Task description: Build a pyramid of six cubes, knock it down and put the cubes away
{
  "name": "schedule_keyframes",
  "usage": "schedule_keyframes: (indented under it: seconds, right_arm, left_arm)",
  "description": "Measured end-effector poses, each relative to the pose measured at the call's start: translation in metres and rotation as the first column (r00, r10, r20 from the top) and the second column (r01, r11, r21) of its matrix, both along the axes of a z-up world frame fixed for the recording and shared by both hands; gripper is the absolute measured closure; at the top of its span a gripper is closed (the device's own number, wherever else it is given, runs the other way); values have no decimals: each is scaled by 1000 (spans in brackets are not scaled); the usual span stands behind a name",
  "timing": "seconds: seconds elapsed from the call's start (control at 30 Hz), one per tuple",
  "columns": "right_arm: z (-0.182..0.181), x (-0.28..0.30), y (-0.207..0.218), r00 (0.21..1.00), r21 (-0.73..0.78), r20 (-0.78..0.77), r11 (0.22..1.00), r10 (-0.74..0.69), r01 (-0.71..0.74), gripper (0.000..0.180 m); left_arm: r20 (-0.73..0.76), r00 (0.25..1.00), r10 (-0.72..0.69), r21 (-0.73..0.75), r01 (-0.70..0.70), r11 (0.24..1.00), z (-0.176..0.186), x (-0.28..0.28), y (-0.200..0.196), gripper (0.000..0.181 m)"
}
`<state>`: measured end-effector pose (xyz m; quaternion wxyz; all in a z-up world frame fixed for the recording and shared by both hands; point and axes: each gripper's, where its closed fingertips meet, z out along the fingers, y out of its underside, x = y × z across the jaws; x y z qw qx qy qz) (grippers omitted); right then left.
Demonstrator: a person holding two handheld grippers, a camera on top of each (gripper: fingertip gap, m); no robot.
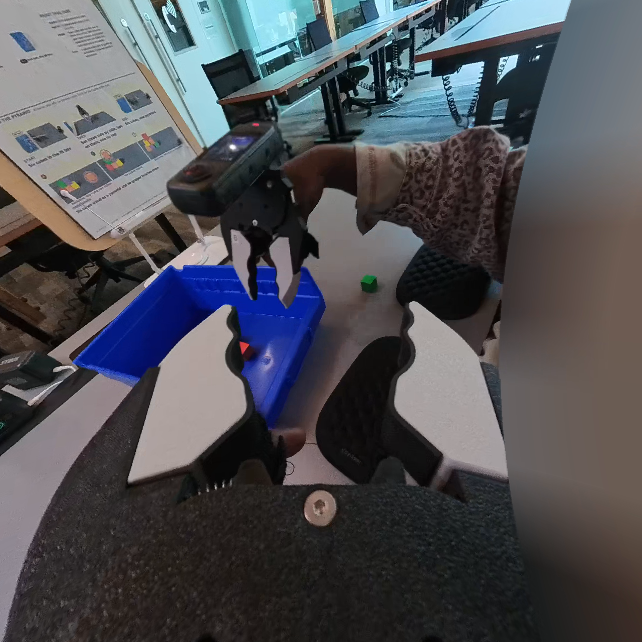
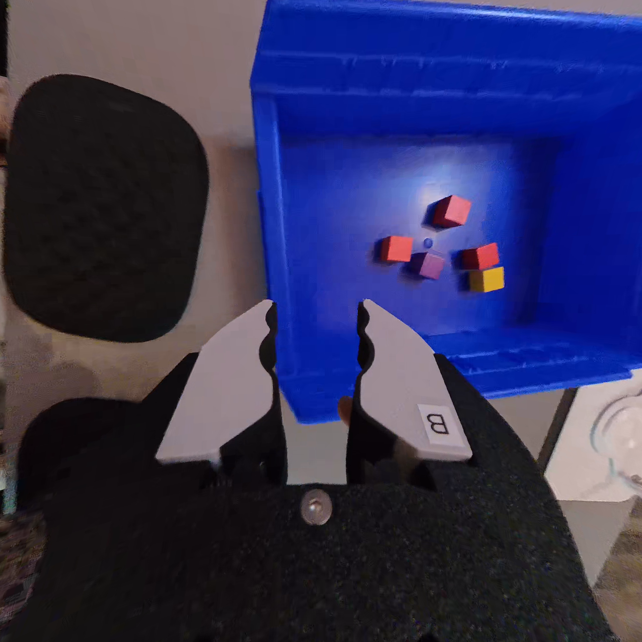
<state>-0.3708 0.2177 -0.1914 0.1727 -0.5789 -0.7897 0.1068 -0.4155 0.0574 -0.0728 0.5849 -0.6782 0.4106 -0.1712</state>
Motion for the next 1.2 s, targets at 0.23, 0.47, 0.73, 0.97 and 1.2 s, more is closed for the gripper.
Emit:
schedule_keyframes:
  seconds: [0.23, 0.47, 0.73, 0.97, 1.2]
  right_arm:
    - [-63, -44, 52, 978, 7, 207, 999, -39, 38, 141]
    - [-90, -55, 69, 957, 42, 285, 998, -58, 48, 146]
    - [-37, -43, 40, 993, 48, 119, 999, 20, -26, 158]
    - [33, 82, -20, 993, 48, 65, 994, -102, 99, 159]
    - [-50, 192, -40, 955, 44, 197, 975, -220, 216, 159]
  left_arm:
    - [18, 1000, 23, 3, -23, 1000, 0, -14, 1, 93]
    - [35, 999, 42, 2, -42, 999, 0, -23, 4, 93]
    - [13, 1000, 21, -8, -21, 1000, -4, -16, 7, 93]
    - [-3, 1000, -22, -25, 22, 999, -6, 1, 9, 94]
    - [-9, 998, -67, -32, 66, 997, -7, 19, 10, 96]
